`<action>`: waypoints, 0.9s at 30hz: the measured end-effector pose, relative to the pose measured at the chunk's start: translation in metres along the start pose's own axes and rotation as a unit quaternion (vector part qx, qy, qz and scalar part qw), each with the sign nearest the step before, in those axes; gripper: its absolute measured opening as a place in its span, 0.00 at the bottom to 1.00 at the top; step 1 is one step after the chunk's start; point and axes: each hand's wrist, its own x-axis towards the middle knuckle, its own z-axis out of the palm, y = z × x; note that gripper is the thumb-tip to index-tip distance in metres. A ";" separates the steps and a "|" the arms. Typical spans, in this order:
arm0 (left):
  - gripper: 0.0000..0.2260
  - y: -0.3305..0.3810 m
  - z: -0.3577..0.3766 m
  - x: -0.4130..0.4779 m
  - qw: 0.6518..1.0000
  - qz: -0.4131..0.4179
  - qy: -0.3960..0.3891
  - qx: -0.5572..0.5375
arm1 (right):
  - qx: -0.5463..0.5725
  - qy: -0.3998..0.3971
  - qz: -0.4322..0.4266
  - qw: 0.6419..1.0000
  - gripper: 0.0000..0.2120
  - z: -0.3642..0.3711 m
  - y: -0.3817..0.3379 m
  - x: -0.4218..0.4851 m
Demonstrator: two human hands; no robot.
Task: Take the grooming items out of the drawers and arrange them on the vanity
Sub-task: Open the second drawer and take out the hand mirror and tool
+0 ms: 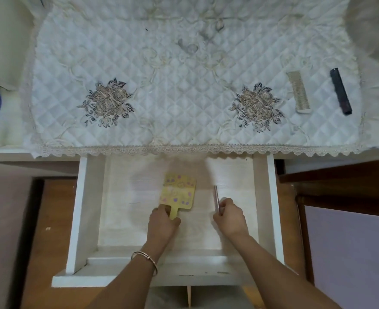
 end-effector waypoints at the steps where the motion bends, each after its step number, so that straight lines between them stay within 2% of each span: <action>1: 0.15 -0.002 -0.006 -0.001 1.000 0.004 -0.011 -0.007 | 0.008 -0.001 -0.007 1.000 0.06 -0.003 -0.001 -0.002; 3: 0.12 -0.004 -0.017 -0.005 0.998 0.002 -0.052 -0.044 | 0.017 -0.007 -0.020 1.000 0.04 -0.009 -0.005 -0.008; 6: 0.04 -0.003 -0.034 -0.013 0.981 -0.002 -0.094 -0.167 | 0.059 0.000 -0.055 0.997 0.12 -0.024 -0.011 -0.020; 10: 0.07 0.013 -0.065 -0.028 0.960 0.046 -0.136 -0.242 | 0.137 0.053 -0.117 0.982 0.15 -0.055 -0.027 -0.037; 12: 0.07 0.026 -0.081 -0.033 0.950 0.083 -0.147 -0.262 | 0.200 0.070 -0.131 0.968 0.13 -0.072 -0.039 -0.040; 14: 0.08 0.048 -0.101 -0.034 0.940 0.117 -0.132 -0.292 | 0.246 0.103 -0.152 0.952 0.08 -0.094 -0.057 -0.040; 17: 0.08 0.092 -0.128 -0.019 0.922 0.139 -0.083 -0.351 | 0.269 0.164 -0.178 0.932 0.07 -0.126 -0.093 -0.023; 19: 0.05 0.120 -0.140 0.000 0.913 0.129 -0.037 -0.385 | 0.259 0.183 -0.174 0.932 0.09 -0.143 -0.120 -0.008; 21: 0.08 0.144 -0.147 0.020 0.907 0.120 -0.006 -0.404 | 0.242 0.181 -0.174 0.937 0.10 -0.152 -0.144 0.006; 25: 0.11 0.169 -0.149 0.058 0.920 0.100 0.043 -0.378 | 0.156 0.197 -0.179 0.951 0.12 -0.153 -0.171 0.034; 27: 0.09 0.174 -0.146 0.069 0.939 0.104 0.079 -0.319 | 0.110 0.198 -0.168 0.959 0.13 -0.151 -0.175 0.045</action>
